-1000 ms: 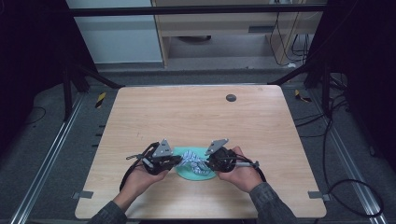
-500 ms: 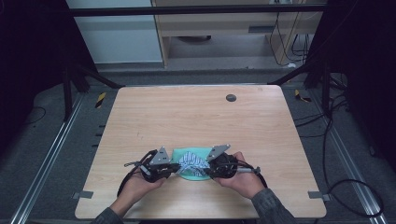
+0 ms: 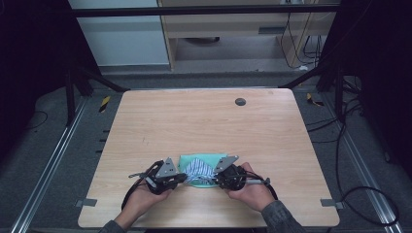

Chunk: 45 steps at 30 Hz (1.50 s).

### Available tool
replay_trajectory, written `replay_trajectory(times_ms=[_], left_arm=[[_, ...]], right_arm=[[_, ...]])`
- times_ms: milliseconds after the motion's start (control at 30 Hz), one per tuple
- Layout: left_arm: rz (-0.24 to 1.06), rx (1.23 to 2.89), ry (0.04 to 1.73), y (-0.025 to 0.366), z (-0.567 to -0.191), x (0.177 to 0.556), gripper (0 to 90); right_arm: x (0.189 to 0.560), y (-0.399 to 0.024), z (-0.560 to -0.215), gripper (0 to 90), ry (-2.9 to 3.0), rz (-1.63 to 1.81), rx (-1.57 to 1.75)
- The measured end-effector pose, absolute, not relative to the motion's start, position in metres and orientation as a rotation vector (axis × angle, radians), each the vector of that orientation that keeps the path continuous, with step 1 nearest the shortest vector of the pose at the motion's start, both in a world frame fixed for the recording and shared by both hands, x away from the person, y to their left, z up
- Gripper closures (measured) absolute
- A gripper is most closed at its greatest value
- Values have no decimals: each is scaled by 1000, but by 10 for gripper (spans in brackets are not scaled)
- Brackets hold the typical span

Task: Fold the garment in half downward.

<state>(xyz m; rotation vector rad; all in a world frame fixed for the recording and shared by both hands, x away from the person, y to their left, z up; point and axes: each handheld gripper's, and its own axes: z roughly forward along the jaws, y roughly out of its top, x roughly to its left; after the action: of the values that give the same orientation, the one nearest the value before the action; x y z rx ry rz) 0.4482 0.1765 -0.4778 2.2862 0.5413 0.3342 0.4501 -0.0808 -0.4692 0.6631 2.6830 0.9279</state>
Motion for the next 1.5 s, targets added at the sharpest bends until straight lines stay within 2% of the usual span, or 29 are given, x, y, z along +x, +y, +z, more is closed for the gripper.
replay_trajectory(times_ms=[567, 633, 667, 733, 800, 1000, 1200, 1500], left_arm=[[331, 2302, 532, 180, -488, 434, 869], [333, 2299, 538, 181, -486, 432, 857], [337, 2290, 542, 182, -485, 432, 823], [346, 2265, 545, 184, -480, 431, 797], [361, 2235, 559, 184, -474, 432, 735], [400, 2225, 559, 176, -465, 442, 732], [363, 2275, 555, 168, -479, 440, 772], [337, 2302, 537, 169, -489, 430, 728]], right_arm=[[439, -78, -476, 853, 2717, 900, 594], [438, -77, -475, 810, 2720, 891, 590], [437, -77, -474, 740, 2711, 894, 590], [437, -76, -472, 711, 2704, 916, 594], [438, -75, -469, 647, 2703, 926, 588], [440, -66, -462, 566, 2690, 954, 583], [440, -59, -466, 642, 2703, 953, 565], [431, -61, -477, 629, 2742, 920, 561]])
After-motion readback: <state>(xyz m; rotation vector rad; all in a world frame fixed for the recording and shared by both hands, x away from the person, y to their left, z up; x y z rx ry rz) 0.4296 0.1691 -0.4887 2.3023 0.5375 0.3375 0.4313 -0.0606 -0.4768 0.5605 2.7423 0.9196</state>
